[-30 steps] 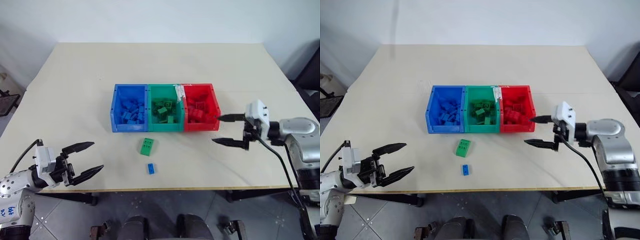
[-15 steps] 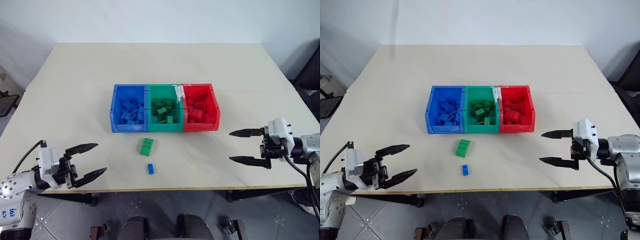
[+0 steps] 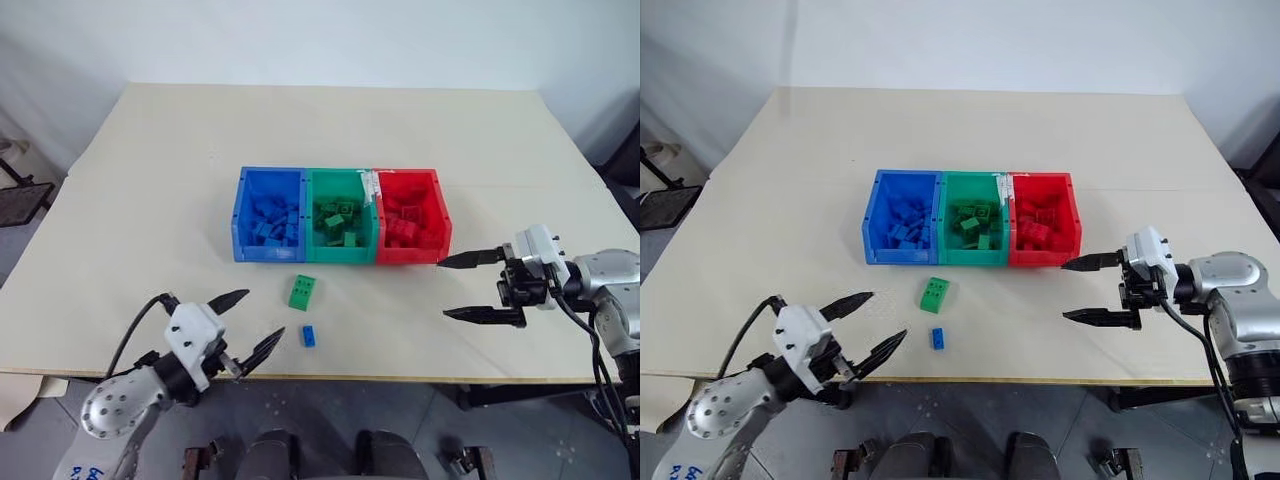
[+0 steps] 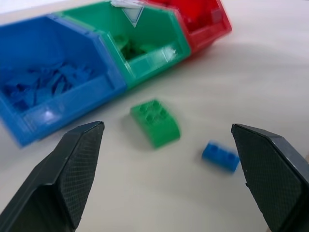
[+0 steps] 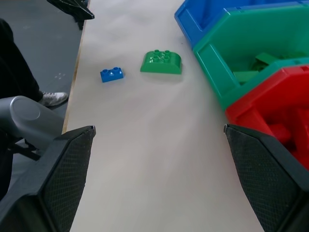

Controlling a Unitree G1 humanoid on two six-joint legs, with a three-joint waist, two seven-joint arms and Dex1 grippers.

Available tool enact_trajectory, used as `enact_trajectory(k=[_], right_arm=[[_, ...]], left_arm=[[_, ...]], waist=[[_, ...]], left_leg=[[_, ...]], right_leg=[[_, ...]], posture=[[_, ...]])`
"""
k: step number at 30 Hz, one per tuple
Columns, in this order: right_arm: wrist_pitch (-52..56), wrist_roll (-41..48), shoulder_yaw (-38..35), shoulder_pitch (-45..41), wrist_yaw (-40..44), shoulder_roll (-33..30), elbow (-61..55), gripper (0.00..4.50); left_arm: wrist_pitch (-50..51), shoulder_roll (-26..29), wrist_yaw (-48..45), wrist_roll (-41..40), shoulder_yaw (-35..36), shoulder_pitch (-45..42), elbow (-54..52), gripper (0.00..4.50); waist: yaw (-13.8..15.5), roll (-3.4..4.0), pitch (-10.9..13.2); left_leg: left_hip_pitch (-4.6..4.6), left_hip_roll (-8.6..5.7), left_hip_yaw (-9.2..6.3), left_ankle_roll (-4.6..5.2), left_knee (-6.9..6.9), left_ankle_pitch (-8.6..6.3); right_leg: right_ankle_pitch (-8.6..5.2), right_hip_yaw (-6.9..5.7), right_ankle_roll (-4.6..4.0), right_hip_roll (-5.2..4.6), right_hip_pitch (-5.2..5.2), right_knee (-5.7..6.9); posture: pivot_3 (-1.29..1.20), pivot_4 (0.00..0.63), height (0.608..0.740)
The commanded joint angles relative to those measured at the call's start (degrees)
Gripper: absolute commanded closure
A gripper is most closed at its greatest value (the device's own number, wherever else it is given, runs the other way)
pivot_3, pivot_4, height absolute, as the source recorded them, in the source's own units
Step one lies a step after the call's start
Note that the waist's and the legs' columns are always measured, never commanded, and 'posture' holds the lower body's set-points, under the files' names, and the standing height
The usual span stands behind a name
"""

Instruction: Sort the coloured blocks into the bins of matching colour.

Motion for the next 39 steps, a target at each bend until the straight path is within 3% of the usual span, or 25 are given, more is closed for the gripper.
enact_trajectory(k=[1, 5, 12, 24, 27, 35, 39], right_arm=[[-1.07, 0.79, 1.51, -2.10, 4.31, -0.97, 1.19, 0.04], [-1.55, 1.41, 3.70, -4.15, 4.31, -0.96, 2.35, 0.04], [-2.31, 3.22, 4.68, -4.65, 4.31, -3.45, 2.45, 0.04], [-1.56, 3.14, 1.92, -2.58, 4.31, -4.98, 1.24, 0.04], [-1.62, 2.76, 1.47, -2.65, 4.31, -5.11, 1.60, 0.00], [-1.75, 1.65, 1.08, -3.68, 4.31, -4.67, 2.68, 0.00], [-1.98, 0.93, 0.91, -4.16, 4.31, -4.40, 3.41, 0.00]], left_arm=[[9.47, -1.80, 7.31, 2.95, -4.99, -3.19, -4.83, 0.00], [23.09, -5.33, 14.63, 6.12, -11.60, -12.42, -4.08, 0.00], [34.55, -9.24, 19.26, 7.66, -16.41, -21.40, 0.67, 0.00], [39.47, -12.19, 19.28, 7.20, -18.05, -25.96, 7.54, 0.00], [38.17, -12.67, 19.10, 7.37, -18.31, -25.84, 9.11, 0.53], [29.43, -12.98, 18.75, 9.52, -18.46, -25.58, 13.27, 2.98], [22.36, -12.67, 16.43, 9.23, -18.75, -24.41, 11.86, 3.04]], waist=[[-0.01, 0.00, 0.00], [0.54, 0.02, 0.01], [1.33, 0.00, 0.01], [1.43, -0.01, 0.02], [1.43, -0.01, 0.01], [1.64, 0.00, 0.01], [1.53, 0.00, 0.01]], left_leg=[[-0.01, -0.01, 0.01, 0.00, 0.00, 0.00], [-0.05, -0.03, 0.01, 0.05, 0.09, 0.04], [-0.05, -0.03, 0.04, 0.05, 0.10, 0.04], [-0.07, -0.03, 0.04, 0.03, 0.12, 0.05], [-0.06, -0.03, 0.05, 0.03, 0.12, 0.05], [-0.05, -0.07, 0.02, 0.03, 0.15, 0.05], [-0.06, -0.06, 0.03, 0.03, 0.15, 0.05]], right_leg=[[0.00, 0.00, 0.00, 0.00, 0.00, -0.01], [0.00, -0.04, 0.00, 0.04, 0.03, 0.02], [0.00, -0.08, 0.00, 0.10, 0.02, 0.01], [0.00, -0.09, 0.00, 0.10, 0.04, -0.02], [0.00, -0.08, 0.00, 0.10, 0.04, -0.02], [0.00, -0.10, 0.00, 0.08, 0.09, -0.02], [0.00, -0.12, 0.01, 0.08, 0.08, -0.03]], posture=[[0.00, 0.150, 0.740], [0.00, 0.150, 0.740], [0.00, 0.150, 0.740], [0.00, 0.150, 0.740], [0.00, 0.150, 0.740], [0.00, 0.150, 0.740], [0.00, 0.150, 0.740]])
